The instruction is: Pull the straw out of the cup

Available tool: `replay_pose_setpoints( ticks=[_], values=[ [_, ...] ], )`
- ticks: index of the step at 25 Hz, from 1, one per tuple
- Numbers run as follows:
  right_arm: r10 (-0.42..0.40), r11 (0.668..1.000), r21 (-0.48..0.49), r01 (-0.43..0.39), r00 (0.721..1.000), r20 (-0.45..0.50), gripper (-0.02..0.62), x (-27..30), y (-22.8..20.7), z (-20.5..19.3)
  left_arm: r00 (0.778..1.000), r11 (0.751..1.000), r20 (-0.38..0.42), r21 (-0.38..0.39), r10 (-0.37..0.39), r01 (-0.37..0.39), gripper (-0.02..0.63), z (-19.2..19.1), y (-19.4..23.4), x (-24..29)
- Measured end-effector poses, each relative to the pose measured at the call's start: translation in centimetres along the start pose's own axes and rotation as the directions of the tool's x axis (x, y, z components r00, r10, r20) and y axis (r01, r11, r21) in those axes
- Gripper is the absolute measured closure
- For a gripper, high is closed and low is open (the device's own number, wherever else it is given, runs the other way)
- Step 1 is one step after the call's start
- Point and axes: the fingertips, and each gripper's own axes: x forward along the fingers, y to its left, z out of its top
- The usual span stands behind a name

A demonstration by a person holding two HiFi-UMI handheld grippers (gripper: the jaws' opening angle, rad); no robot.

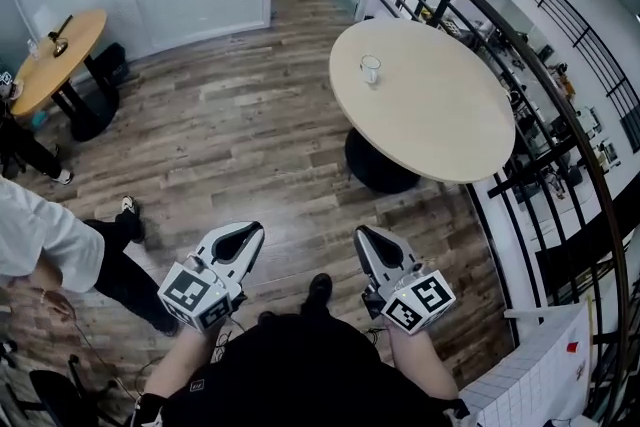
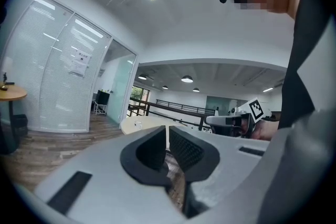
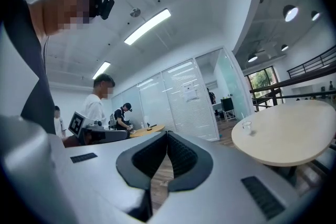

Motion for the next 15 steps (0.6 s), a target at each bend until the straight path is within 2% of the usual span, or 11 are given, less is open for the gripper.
replay_pose_setpoints(
  ticks=[9, 12, 15],
  values=[
    [-0.005, 1.000, 0.013, 0.005, 1.000, 0.015, 0.572, -0.4, -10.6, 2.9, 1.000, 1.000, 0.011, 0.022, 0.012, -0.012, 0.581, 3.7, 0.3, 11.3],
    [-0.011, 1.000, 0.018, 0.011, 1.000, 0.011, 0.572, -0.9, -13.1, 2.6, 1.000, 1.000, 0.001, 0.019, 0.016, -0.016, 0.581, 3.8, 0.2, 13.6],
    [-0.020, 0.999, 0.045, 0.020, 1.000, 0.011, 0.572, -0.7, -14.1, 1.7, 1.000, 1.000, 0.002, 0.020, -0.012, 0.012, 0.581, 3.1, 0.3, 14.4]
  ],
)
